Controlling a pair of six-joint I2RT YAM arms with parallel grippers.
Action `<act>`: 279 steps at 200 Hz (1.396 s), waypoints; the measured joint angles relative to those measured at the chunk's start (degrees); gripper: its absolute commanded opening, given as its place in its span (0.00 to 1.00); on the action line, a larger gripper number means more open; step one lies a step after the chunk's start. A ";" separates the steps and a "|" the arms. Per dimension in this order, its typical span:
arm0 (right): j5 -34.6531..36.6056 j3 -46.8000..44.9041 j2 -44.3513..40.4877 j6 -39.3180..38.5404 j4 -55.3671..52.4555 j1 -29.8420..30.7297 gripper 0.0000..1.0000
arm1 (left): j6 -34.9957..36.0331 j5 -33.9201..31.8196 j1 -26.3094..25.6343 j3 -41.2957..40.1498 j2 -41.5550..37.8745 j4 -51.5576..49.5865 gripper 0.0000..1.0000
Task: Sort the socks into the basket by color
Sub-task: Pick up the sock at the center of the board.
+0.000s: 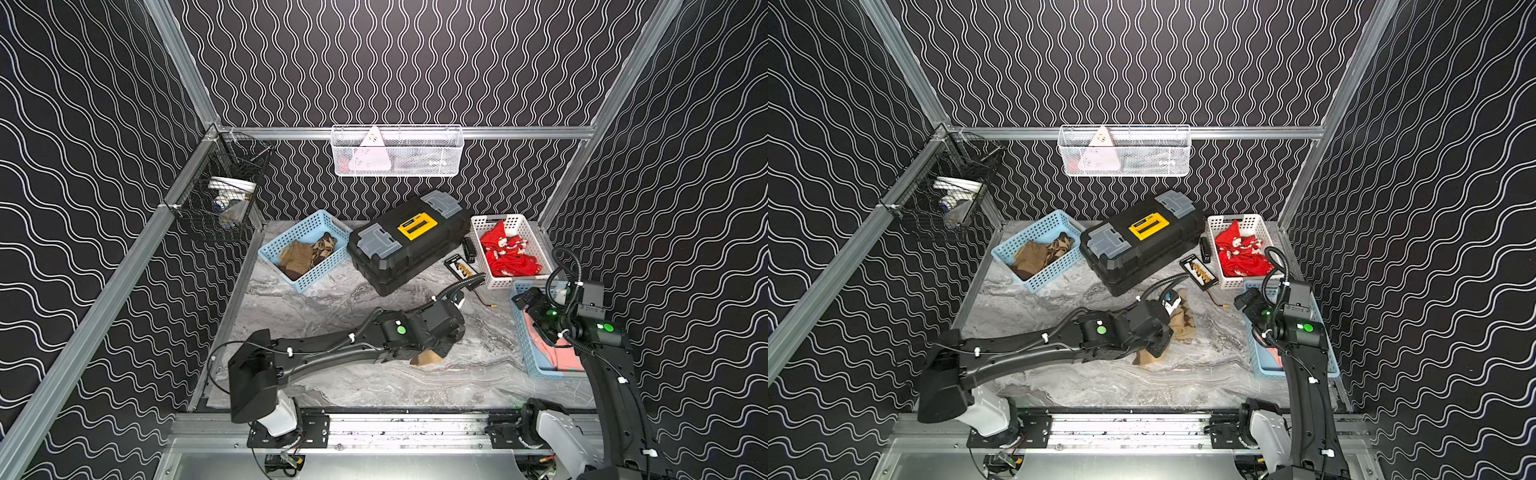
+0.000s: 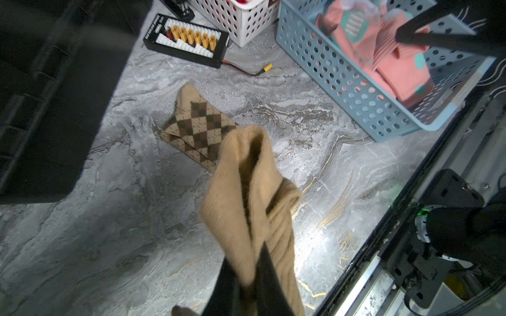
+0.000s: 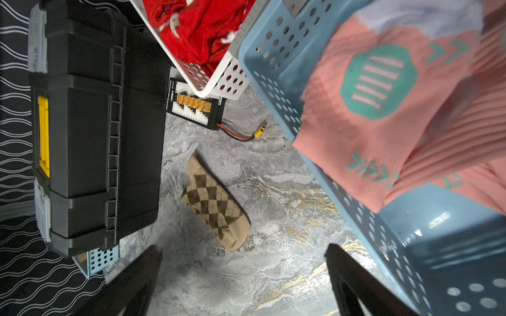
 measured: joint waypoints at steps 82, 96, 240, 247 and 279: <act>3.52 -0.48 3.04 -0.55 1.03 10.23 1.00 | -1.33 -2.82 4.96 -0.70 -13.57 -9.03 0.00; 4.96 -0.44 3.93 0.07 1.40 12.87 1.00 | -1.64 -2.97 7.41 -0.70 -15.74 -10.88 0.00; 10.08 3.10 10.75 -0.04 3.65 23.80 1.00 | 4.52 13.60 52.72 0.98 -12.28 -13.31 0.00; 10.08 3.23 10.99 -0.17 3.69 23.87 1.00 | 4.57 14.97 54.27 1.22 -11.08 -12.35 0.00; 10.03 3.69 12.37 -1.05 3.89 24.11 1.00 | 5.49 16.90 59.21 3.04 -5.18 -9.20 0.00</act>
